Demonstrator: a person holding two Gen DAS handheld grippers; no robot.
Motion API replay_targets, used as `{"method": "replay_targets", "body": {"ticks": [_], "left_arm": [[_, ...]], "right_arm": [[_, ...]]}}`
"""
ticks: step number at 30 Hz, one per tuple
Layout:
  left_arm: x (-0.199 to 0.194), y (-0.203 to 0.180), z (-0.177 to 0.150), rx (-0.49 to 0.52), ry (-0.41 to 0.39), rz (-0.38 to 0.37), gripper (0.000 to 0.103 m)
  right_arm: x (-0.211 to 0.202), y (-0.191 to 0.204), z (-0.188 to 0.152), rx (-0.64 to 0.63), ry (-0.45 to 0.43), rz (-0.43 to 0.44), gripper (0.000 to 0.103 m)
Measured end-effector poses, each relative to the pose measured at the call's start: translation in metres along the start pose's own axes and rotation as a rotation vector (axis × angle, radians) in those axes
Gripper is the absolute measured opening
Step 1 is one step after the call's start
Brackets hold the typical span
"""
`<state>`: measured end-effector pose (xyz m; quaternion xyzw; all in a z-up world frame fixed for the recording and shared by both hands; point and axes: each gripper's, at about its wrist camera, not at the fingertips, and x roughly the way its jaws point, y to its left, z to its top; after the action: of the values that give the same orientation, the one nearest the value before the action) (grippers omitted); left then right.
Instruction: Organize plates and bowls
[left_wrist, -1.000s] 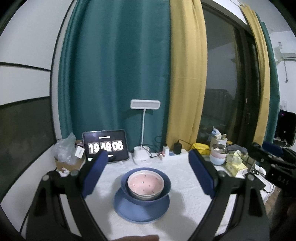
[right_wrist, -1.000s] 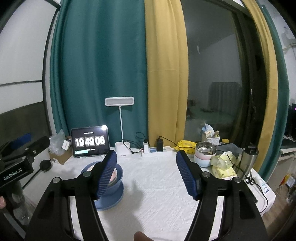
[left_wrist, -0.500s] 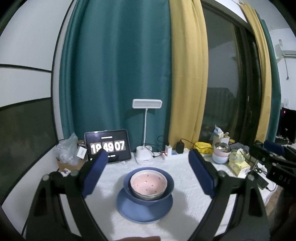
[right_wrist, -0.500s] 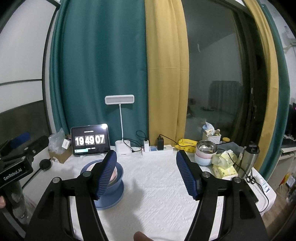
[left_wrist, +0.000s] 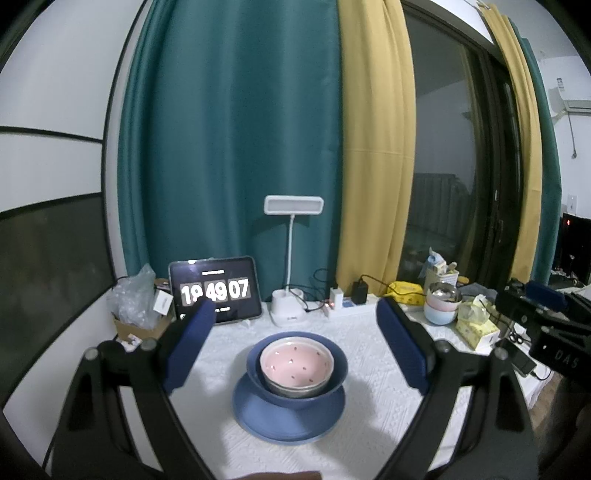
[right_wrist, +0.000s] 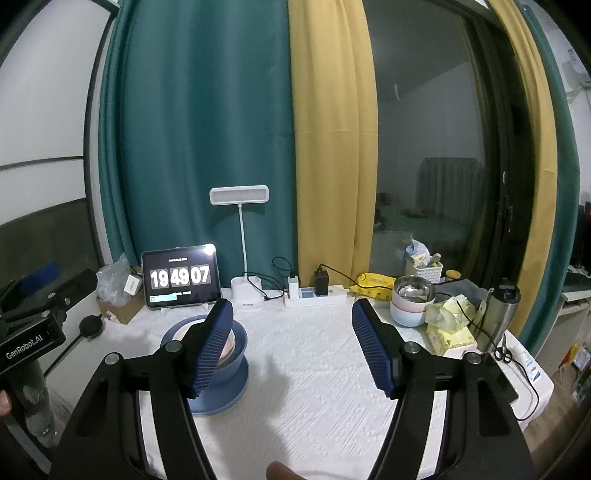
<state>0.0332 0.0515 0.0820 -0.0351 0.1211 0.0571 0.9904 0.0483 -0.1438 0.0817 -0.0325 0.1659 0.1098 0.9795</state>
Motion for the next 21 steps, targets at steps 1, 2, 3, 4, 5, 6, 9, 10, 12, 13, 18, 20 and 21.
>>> {"method": "replay_targets", "body": {"ticks": [1,2,3,4,5,6,9,10,12,13,18,20,21], "left_arm": [[0.0001,0.0004,-0.0002,0.0,0.0,0.0,0.09],[0.0002,0.0008,-0.0003,0.0,0.001,0.0,0.09],[0.0001,0.001,-0.0004,0.001,0.001,0.0,0.09],[0.0,0.0004,-0.0002,0.001,0.0,0.001,0.09],[0.0002,0.0002,0.0,0.0,0.001,0.0,0.09],[0.0001,-0.0002,0.0001,0.001,0.001,0.0,0.09],[0.0001,-0.0003,0.0002,0.001,0.0,0.0,0.09],[0.0002,0.0002,0.0001,0.001,0.0,0.0,0.09],[0.0002,-0.0003,0.0003,0.0,0.0,0.0,0.09],[0.0002,0.0002,0.0002,0.0,-0.001,0.001,0.09],[0.0004,-0.0004,0.0004,0.001,0.0,0.0,0.09],[0.0008,0.0005,0.0,0.001,0.002,0.0,0.09],[0.0002,-0.0004,0.0003,0.001,0.002,0.0,0.09]], "right_arm": [[-0.0002,0.0007,-0.0006,0.0,0.0,-0.001,0.07],[0.0,0.0,0.0,0.001,0.0,0.0,0.07],[0.0001,-0.0001,0.0001,0.0,0.0,0.0,0.07],[0.0001,0.0001,-0.0001,0.0,0.0,0.0,0.07],[0.0001,-0.0001,0.0001,0.0,0.0,0.0,0.07],[0.0002,-0.0003,0.0002,0.0,0.0,0.0,0.07],[0.0001,-0.0001,0.0001,0.001,0.0,0.0,0.07],[-0.0001,0.0006,-0.0004,0.0,0.0,0.001,0.07],[0.0004,0.0003,-0.0002,0.001,0.001,0.0,0.07],[0.0001,0.0,0.0001,0.001,0.001,0.001,0.07],[0.0004,-0.0003,0.0004,0.001,0.001,0.0,0.07],[0.0003,-0.0003,0.0004,0.001,0.002,0.0,0.07],[0.0004,-0.0003,0.0004,0.001,0.002,0.0,0.07]]}}
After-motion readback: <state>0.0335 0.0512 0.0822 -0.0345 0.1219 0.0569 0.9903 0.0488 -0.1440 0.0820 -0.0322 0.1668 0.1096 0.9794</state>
